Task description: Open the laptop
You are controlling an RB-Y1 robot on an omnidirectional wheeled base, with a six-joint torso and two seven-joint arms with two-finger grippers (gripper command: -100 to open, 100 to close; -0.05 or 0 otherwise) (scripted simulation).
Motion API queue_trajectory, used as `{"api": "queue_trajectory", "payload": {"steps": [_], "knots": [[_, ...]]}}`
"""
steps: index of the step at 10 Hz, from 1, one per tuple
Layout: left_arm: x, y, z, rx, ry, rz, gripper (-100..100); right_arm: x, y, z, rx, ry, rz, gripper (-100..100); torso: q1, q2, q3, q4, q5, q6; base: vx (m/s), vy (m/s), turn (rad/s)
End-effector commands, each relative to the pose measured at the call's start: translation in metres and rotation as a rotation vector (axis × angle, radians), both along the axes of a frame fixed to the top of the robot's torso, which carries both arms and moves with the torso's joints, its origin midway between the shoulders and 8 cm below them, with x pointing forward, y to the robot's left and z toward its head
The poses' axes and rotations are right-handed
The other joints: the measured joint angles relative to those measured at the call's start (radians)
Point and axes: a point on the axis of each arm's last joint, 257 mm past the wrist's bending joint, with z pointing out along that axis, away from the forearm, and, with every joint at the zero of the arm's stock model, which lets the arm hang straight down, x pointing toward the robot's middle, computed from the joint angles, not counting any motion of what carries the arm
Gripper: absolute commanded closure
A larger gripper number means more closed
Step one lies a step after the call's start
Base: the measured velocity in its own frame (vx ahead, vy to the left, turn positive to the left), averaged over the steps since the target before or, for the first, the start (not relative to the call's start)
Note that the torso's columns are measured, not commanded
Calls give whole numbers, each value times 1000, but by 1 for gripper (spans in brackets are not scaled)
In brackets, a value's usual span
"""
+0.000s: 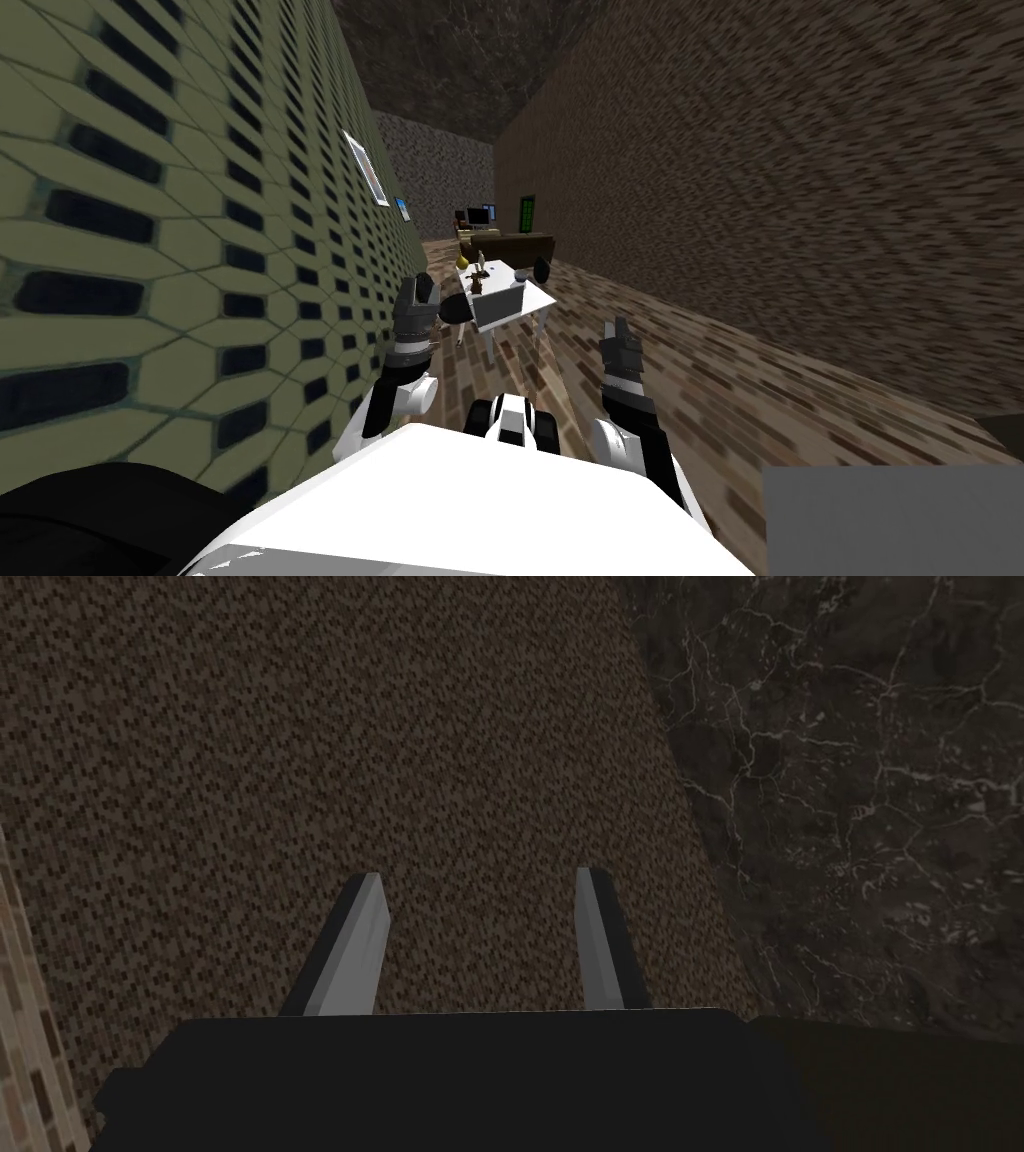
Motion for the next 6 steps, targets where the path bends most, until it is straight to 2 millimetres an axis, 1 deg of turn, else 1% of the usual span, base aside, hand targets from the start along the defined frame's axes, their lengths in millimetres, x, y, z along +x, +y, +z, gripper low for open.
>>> {"api": "queue_trajectory", "payload": {"steps": [1,3,4,6], "knots": [[15,-7,-19,52,58,-12,-100,0,0,0,0,0,0,0,1,9,-20,10,0,0,36,50,-71],[25,-11,-32,76,97,-13,-100,0,0,0,0,0,0,0,0,13,-25,13,0,0,31,45,-53],[35,-14,-47,100,139,-13,-100,0,0,0,0,0,0,0,-1,13,-25,14,0,0,50,61,-108],[45,-17,-63,126,182,-13,-100,0,0,0,0,0,0,0,0,12,-25,14,0,0,56,64,-78]]}}
